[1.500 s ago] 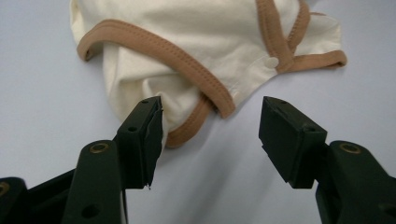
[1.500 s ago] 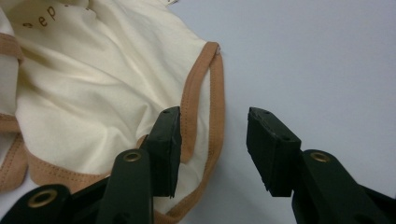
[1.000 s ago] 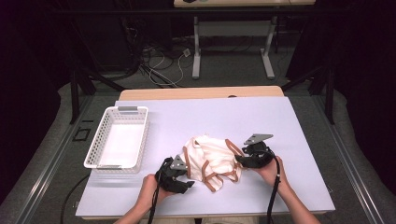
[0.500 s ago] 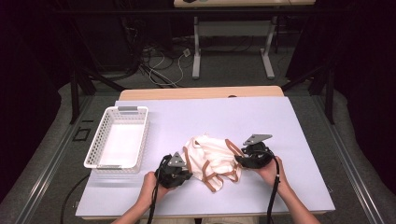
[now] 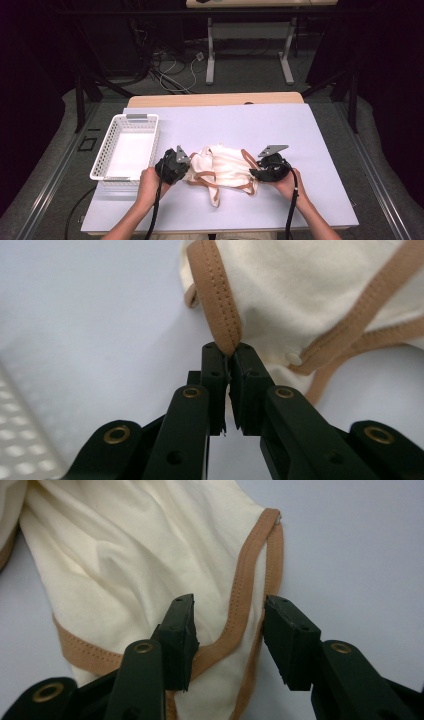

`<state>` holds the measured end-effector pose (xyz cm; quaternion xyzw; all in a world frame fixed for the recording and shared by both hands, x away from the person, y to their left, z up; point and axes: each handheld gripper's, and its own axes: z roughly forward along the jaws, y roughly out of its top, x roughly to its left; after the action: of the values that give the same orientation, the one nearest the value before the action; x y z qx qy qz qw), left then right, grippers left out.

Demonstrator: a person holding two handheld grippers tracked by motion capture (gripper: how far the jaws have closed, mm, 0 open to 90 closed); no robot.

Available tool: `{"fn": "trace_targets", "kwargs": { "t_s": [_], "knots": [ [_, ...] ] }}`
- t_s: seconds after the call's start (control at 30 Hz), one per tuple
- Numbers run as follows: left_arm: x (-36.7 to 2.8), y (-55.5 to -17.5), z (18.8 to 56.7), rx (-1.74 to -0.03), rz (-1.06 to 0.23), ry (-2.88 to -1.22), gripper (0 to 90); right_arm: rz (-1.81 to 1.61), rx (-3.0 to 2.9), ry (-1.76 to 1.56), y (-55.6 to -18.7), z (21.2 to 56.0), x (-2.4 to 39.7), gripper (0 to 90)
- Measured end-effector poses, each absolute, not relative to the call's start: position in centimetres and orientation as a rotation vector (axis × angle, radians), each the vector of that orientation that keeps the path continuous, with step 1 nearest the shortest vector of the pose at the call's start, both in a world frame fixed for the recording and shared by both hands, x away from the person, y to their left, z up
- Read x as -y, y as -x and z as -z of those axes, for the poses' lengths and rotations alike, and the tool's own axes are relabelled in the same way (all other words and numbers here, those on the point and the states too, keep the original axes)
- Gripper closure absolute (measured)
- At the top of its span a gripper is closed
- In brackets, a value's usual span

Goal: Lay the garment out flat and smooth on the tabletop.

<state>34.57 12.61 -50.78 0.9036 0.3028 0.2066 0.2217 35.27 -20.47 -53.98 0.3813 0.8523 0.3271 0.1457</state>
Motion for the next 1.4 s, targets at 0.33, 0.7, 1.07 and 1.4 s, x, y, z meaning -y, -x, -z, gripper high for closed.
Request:
{"fn": "trace_targets", "kwargs": {
  "t_s": [0.33,0.7,1.07,1.4],
  "knots": [
    [-11.6,-35.0,52.9,-0.874,-0.597,-2.631,68.6,-0.936,-2.463,-1.086,-35.3,54.0,20.5,55.2],
    [-12.8,-32.6,51.9,-0.849,-0.483,-2.504,33.8,-0.962,-2.425,-1.097,-35.5,53.6,21.0,54.6],
    [-13.1,-29.9,52.5,-0.798,-0.373,-2.44,21.3,-0.979,-2.382,-1.117,-36.7,53.8,21.1,48.7],
    [-11.9,-28.5,53.5,-0.697,-0.279,-2.416,14.8,-0.938,-2.41,-1.124,-38.4,54.7,19.8,48.3]
  ]
}}
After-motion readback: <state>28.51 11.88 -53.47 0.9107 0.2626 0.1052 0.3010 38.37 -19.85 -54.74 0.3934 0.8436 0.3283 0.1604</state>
